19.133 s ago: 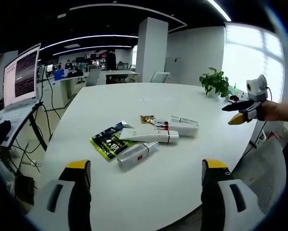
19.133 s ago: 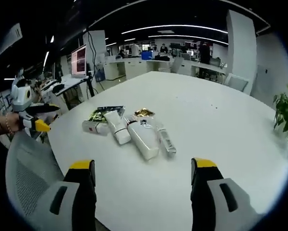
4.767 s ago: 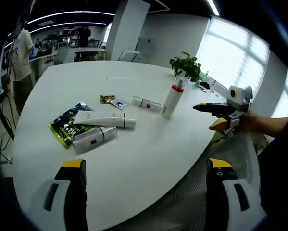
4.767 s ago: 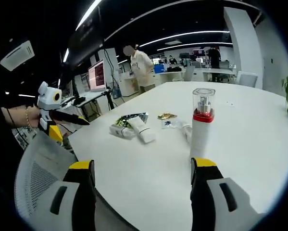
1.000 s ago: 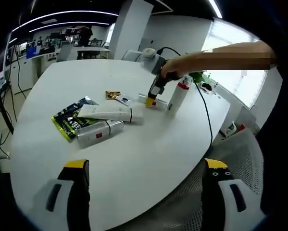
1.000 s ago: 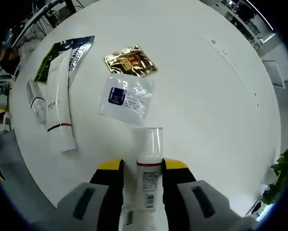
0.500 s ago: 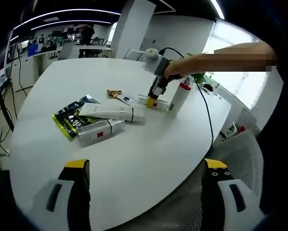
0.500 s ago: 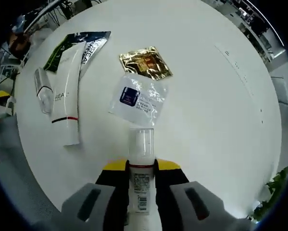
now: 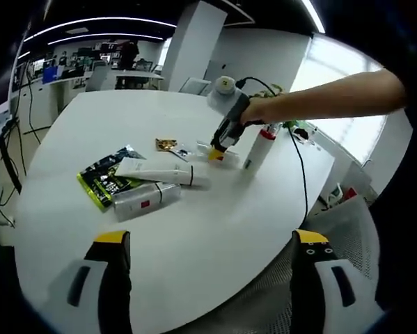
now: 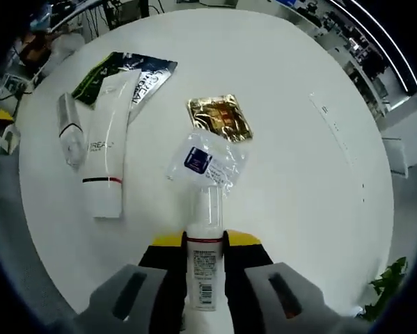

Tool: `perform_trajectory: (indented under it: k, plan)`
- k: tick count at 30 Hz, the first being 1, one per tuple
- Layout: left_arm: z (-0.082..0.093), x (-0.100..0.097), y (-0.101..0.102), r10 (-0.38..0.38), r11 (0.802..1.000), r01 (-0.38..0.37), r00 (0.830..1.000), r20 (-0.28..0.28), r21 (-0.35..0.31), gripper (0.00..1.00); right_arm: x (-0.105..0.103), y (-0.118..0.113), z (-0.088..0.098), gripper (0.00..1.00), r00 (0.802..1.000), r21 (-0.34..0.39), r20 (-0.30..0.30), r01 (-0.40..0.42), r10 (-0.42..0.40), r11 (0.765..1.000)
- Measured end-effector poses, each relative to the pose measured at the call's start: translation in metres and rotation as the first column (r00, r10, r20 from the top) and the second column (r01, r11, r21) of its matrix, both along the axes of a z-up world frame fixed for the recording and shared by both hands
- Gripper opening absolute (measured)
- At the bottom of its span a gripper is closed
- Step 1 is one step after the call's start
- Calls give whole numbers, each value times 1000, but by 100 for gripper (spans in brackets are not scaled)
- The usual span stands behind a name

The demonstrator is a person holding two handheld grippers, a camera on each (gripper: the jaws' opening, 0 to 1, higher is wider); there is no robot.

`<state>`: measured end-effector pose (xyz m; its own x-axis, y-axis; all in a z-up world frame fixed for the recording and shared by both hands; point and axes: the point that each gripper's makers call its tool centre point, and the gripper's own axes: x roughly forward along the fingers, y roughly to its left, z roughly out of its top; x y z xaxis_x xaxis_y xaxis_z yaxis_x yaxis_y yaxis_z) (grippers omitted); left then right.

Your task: Arrange the skincare products in the storage area until every visible bottle or jar stands upright without overlapping.

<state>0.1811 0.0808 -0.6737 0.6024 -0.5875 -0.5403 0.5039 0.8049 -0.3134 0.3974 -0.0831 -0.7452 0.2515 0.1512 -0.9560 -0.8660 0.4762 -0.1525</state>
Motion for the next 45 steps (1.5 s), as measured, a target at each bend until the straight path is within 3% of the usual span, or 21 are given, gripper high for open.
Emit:
perform_trajectory:
  k: [2,4,8,13,17,18,20,24,26,28,30,33,37,38,39,40,42,45]
  plan:
    - [2,-2,-2,-2,1000,2,1000,3,0,88,6,0,-2,19,1000,12,11,-5,5,1000]
    - [4,-3,-4,-7,1000,7,1000,12,4,88,3,4,7,19,1000,53,18,0,-1,999]
    - [8,-2,-5,-19,1000,18,999,28,13,88,-1,7,20,19,998,59,46,-41,38,997]
    - [17,1,-4,-22,1000,21,998,53,15,88,7,17,37,19,996,161,87,-31,17,987]
    - [23,-1,-6,-26,1000,25,997,69,14,88,0,27,55,19,994,235,104,-37,13,971]
    - [24,-3,-8,-31,999,30,997,71,17,88,-12,32,66,19,994,282,111,-30,-2,959]
    - [26,-4,-9,-37,999,35,997,75,22,88,-13,34,72,19,993,321,115,-31,-7,947]
    - [30,-8,-10,-45,999,43,995,88,27,88,-28,32,92,19,990,348,144,-44,-7,936]
    - [30,-9,-10,-50,998,47,995,89,31,88,-33,35,102,19,987,399,162,-73,9,914]
    - [33,-10,-11,-55,998,52,994,92,35,88,-43,40,116,19,987,478,158,-70,-7,876]
    - [35,-11,-12,-58,998,55,994,94,35,88,-61,40,133,19,986,517,167,-81,-7,852]
    - [39,-11,-15,-70,997,67,992,102,37,87,-72,35,144,19,984,540,180,-96,-4,836]
    - [44,-9,-22,-88,996,84,990,108,41,87,-91,34,163,19,981,623,193,-109,-18,774]
    - [47,-10,-27,-97,995,94,989,113,27,88,-96,38,170,19,965,637,261,-188,20,748]
    - [49,-11,-32,-100,995,101,989,112,-4,88,-100,39,173,19,959,647,280,-213,31,732]
    - [53,-12,-38,-98,994,102,989,108,-36,88,-108,36,168,19,970,652,241,-177,20,737]
    - [58,-14,-46,-110,992,115,988,108,-42,88,-117,34,164,19,957,628,283,-232,60,743]
    - [58,-18,-55,-152,988,154,982,114,-9,88,-129,31,156,19,963,644,263,-217,54,733]
